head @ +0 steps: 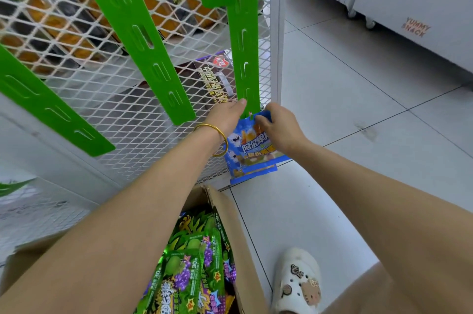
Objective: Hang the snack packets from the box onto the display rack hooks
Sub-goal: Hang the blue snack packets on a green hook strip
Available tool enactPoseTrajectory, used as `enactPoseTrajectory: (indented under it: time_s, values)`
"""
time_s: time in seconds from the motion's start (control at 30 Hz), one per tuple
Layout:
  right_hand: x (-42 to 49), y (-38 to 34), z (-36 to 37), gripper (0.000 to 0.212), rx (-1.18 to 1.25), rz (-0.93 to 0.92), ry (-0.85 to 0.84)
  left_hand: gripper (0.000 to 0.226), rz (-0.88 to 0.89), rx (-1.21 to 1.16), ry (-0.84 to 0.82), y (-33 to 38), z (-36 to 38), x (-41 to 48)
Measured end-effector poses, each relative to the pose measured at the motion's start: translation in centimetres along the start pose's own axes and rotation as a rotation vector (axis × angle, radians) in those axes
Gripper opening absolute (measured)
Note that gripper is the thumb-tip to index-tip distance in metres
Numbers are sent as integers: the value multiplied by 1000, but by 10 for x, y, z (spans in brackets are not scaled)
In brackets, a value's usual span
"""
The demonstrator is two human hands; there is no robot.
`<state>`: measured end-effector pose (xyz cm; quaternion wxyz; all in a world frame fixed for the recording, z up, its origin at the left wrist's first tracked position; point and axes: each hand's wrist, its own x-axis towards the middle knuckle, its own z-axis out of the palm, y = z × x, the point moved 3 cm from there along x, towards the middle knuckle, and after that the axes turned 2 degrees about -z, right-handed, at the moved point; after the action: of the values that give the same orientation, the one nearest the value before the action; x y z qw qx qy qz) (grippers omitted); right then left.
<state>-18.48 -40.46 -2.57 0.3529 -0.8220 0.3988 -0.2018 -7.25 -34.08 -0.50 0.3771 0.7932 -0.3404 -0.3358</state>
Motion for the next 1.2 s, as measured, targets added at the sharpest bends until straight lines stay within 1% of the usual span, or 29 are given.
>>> enactPoseTrajectory:
  time_s: [0.07, 0.13, 0.2, 0.3, 0.37, 0.43, 0.5, 0.53, 0.63, 0.7, 0.73, 0.8, 0.87, 0.97, 1.03, 1.13, 1.2]
  values:
    - [-1, 4, 3, 15, 3, 46, -36, 32, 31, -3, 6, -1, 0, -4]
    - [-3, 8, 4, 16, 4, 98, -39, 24, 114, 55, 15, -3, 0, -11]
    - [-5, 8, 5, 18, 21, 155, -5, 17, 174, 83, 35, -9, -3, -16]
    - [-19, 5, 6, 36, -44, 271, 77, 38, 197, 113, 69, -26, -18, -34]
    - [-32, -2, 10, 40, -74, 326, 95, 42, 233, 169, 105, -41, -32, -52]
    - [-43, -14, 25, 34, -28, 302, 23, 39, 221, 182, 107, -63, -50, -72]
    - [-55, -31, 49, 16, 19, 198, -96, 34, 167, 182, 106, -91, -72, -93]
    - [-62, -40, 62, 11, 39, 156, -159, 33, 133, 182, 110, -106, -82, -102]
    - [-89, -66, 101, 22, 155, 129, -372, 27, 13, 184, 157, -152, -117, -127]
    - [-106, -81, 121, 19, 196, 111, -498, 24, -69, 250, 171, -184, -138, -139]
    - [-112, -87, 129, 18, 159, 90, -541, 24, -103, 303, 173, -201, -148, -144]
    - [-119, -92, 138, 16, 102, 79, -585, 24, -154, 388, 178, -226, -158, -151]
    - [-121, -94, 146, 17, 114, 113, -608, 26, -165, 412, 183, -242, -159, -154]
    - [-119, -96, 158, 19, 111, 161, -596, 35, -128, 480, 203, -251, -148, -147]
    - [-117, -94, 163, 18, 117, 173, -585, 36, -104, 576, 258, -254, -136, -138]
    - [-116, -90, 166, 15, 102, 175, -611, 33, -134, 694, 335, -260, -119, -130]
    - [-116, -88, 166, 15, 99, 177, -616, 27, -161, 718, 368, -262, -112, -128]
